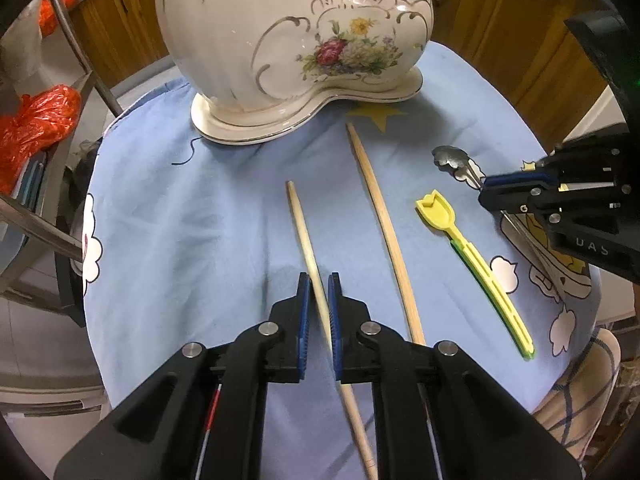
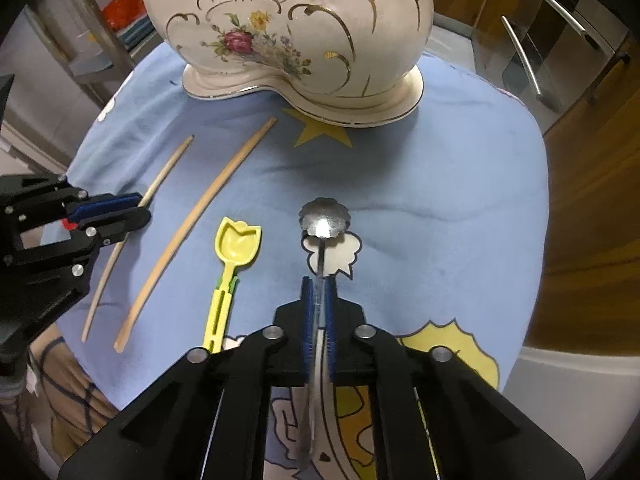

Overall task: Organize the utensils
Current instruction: 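Grasp a wooden chopstick with the left tool while the right tool grasps the silver spoon, then lift the chopstick and silver spoon and carry them over the holder cups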

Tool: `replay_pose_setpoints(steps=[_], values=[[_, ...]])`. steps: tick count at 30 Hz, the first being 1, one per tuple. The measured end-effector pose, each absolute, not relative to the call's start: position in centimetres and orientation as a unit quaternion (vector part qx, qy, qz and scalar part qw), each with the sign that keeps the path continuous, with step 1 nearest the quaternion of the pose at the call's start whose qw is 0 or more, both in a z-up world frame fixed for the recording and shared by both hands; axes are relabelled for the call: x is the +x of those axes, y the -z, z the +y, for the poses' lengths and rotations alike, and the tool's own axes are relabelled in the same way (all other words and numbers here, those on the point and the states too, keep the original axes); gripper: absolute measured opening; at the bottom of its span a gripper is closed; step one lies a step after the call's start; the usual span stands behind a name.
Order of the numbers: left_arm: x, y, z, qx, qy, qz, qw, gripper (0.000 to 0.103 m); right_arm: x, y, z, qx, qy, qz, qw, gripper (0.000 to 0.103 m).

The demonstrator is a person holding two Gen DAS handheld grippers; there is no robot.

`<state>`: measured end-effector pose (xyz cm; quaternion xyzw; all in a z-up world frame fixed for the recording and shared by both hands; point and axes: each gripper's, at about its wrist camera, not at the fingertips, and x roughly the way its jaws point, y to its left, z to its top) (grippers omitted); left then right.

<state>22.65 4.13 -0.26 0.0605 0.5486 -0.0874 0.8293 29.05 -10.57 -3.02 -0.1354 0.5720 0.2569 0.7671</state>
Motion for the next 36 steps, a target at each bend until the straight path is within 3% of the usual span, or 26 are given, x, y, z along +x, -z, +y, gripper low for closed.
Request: replay_pose_setpoints(steps=[11,36], values=[[20.6,-1.2,6.4,-0.005,0.090,0.480,0.873,0.005,28.2,0.3,-13.8,-0.074,-0.272,0.501,0.819,0.004],[17.8,-7.6,9.4,-0.129,0.107,0.183,0.969,0.005,29.0,-3.4,-17.4,0.105,-0.331,0.322,0.881,0.004]])
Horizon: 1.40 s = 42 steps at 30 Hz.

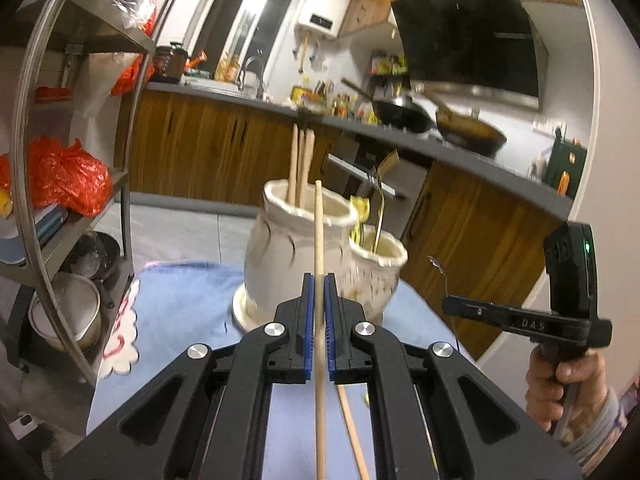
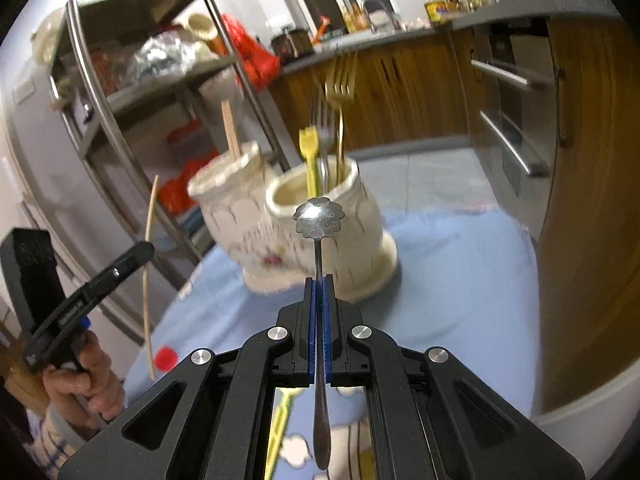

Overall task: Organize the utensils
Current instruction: 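Lift the chopstick and silver spoon and carry them over the holder cups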

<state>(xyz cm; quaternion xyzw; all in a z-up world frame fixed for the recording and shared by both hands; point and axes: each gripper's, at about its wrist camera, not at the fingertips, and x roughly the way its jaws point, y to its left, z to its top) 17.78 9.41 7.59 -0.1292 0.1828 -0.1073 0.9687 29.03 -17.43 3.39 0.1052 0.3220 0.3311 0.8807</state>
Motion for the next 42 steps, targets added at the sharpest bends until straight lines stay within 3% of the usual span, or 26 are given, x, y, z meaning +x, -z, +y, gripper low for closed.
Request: replay_pose_setpoints(steps=[27,33,42], values=[[25.5,-15.2,10.0,-0.170,0.082,-0.010,0.982,0.005,34.0,-9.3,-16.1,0.188,-0.320,0.112,0.922,0.004],[26.0,-16.1,8.4,-0.139,0.060,-0.056,0.987,0.005,34.6,-10.1,-16.4,0.208,-0.307,0.087,0.924,0.004],[28.0,-13.5,8.2,-0.116,0.028,-0.020,0.993,0.005,34.9,-10.0,-14.0,0.155,-0.276,0.056,0.947,0.004]])
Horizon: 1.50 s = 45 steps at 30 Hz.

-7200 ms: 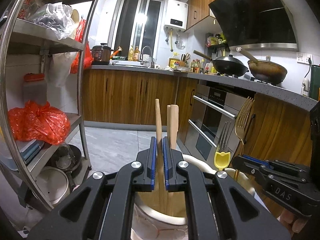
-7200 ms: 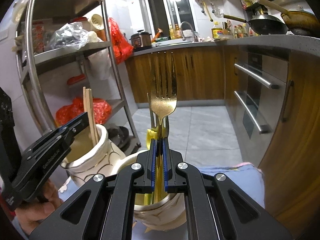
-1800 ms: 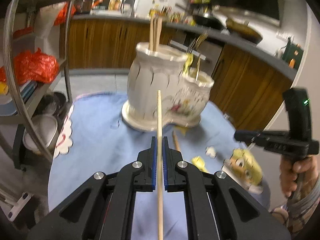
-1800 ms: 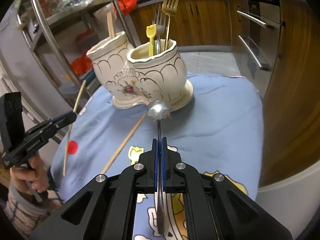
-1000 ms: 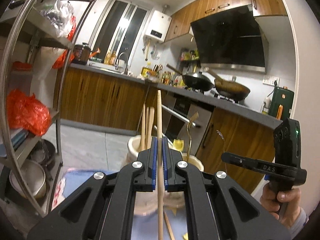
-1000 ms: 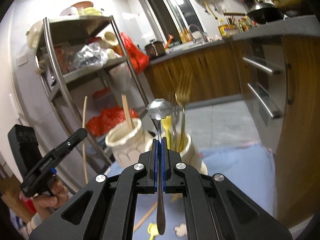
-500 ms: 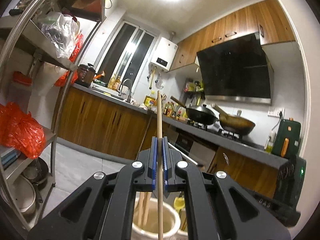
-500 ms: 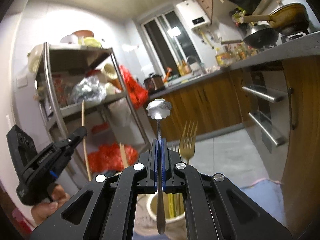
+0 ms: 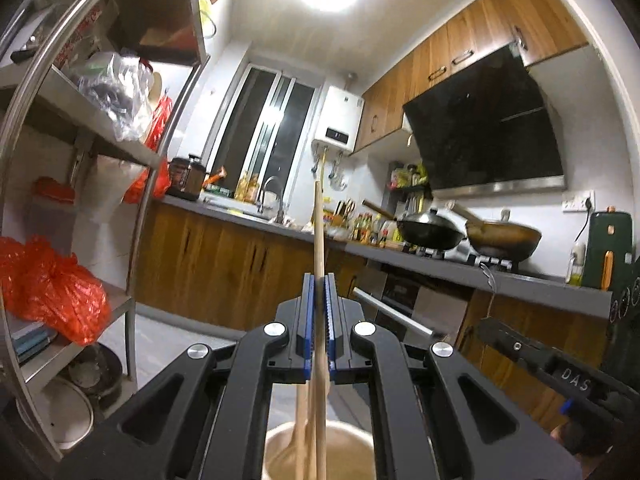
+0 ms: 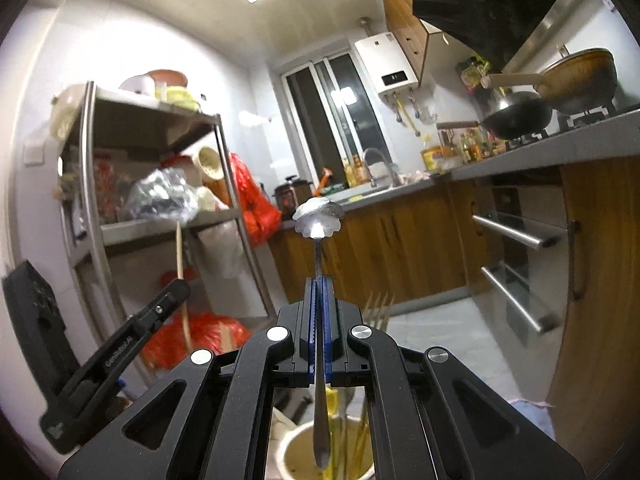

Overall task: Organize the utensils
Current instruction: 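Lift the chopstick and silver spoon and carry them over the holder cups, then drop the chopstick and spoon into the holder cups and open both tools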

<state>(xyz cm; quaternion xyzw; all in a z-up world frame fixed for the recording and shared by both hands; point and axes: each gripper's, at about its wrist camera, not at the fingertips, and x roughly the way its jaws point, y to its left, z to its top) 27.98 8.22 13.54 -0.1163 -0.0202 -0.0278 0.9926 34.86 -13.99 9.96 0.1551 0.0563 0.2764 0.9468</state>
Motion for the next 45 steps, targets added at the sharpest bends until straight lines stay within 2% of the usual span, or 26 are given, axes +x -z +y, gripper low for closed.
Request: replay_pose_setpoints(steps=[15,34,36,38,41,43,45], values=[[26.5,-10.2,7.1,-0.075,0.013,0.030,0.997,0.005,34.7,-5.9,-12.5,0.089,-0.253,0.108,0.957,0.004],[28.1,-9.2,6.9,-0.031,-0.013,0.125,0.992,0.005,35.4,-4.1,-11.5,0.065,-0.258,0.175,0.948,0.004],[28.2,-9.2,6.8,-0.028,-0.013,0.129,0.991,0.005,35.5,-4.1,-11.6,0.066,-0.258,0.178,0.947,0.008],[28.2,-9.2,6.9,-0.029,-0.014,0.131,0.991,0.006,35.4,-4.0,-11.7,0.067,-0.258,0.178,0.947,0.018],[28.3,-9.2,7.0,-0.031,-0.012,0.131,0.991,0.008,35.2,-4.2,-11.8,0.068,-0.256,0.175,0.948,0.022],[28.2,-9.3,7.1,-0.032,-0.012,0.131,0.991,0.015,35.1,-4.3,-12.0,0.069,-0.257,0.173,0.948,0.024],[27.9,-9.4,7.3,-0.034,-0.012,0.125,0.991,0.035,34.9,-4.4,-12.3,0.070,-0.257,0.169,0.949,0.029]])
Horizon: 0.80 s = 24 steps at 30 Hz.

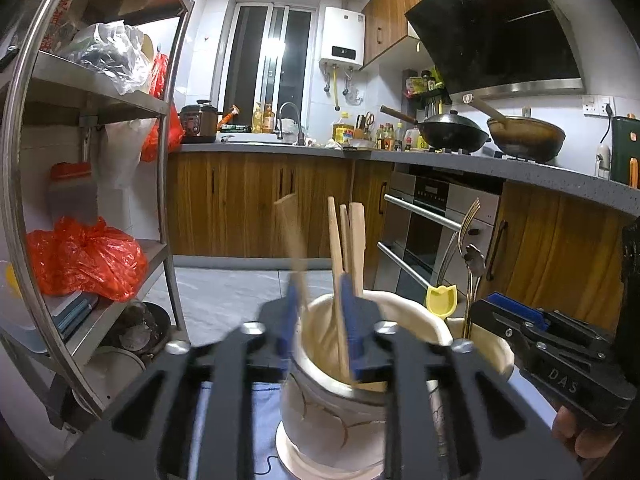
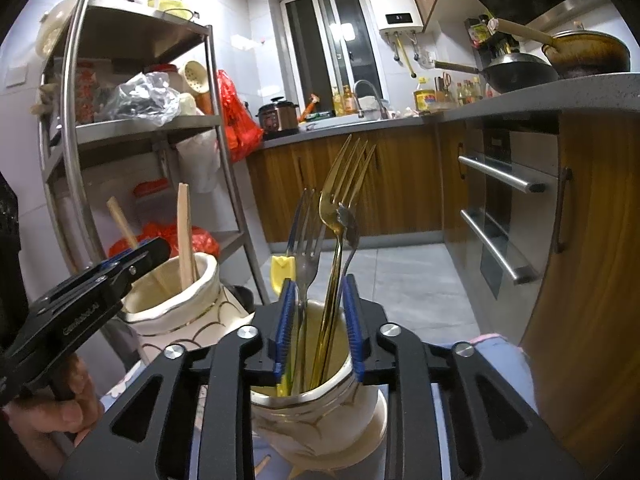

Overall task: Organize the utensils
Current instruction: 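Drop the chopstick and spoon into the holder cups and open both tools, then lower both open tools toward the last chopstick and yellow utensil on the cloth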

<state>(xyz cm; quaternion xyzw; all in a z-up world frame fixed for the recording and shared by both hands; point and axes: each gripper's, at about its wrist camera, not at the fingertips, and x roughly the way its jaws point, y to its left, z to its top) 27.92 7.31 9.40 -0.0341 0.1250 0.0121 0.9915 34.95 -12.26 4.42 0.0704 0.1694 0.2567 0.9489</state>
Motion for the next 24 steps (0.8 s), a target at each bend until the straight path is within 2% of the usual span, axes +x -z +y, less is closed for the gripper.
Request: replay_pose_setpoints(steps=[3,12,15,21,24], values=[[27.5,-9.7,7.4,-0.034,-0.013,0.117,0.992,0.049,34.7,-4.6,-12.7,0.073,-0.257,0.166,0.949,0.032],[25.9,-9.6,8.5,-0.048,-0.010,0.122,0.991,0.073,33.2,-4.6,-14.4,0.077,-0.256,0.164,0.950,0.052],[25.1,-9.3,8.6,-0.052,-0.012,0.126,0.991,0.078,32.6,-4.7,-14.8,0.075,-0.258,0.165,0.949,0.057],[23.4,-8.7,8.7,-0.061,-0.016,0.135,0.989,0.079,32.2,-4.6,-15.6,0.075,-0.256,0.178,0.947,0.062],[22.2,-8.5,8.8,-0.067,-0.021,0.131,0.989,0.088,32.1,-4.4,-16.1,0.079,-0.249,0.186,0.947,0.069]])
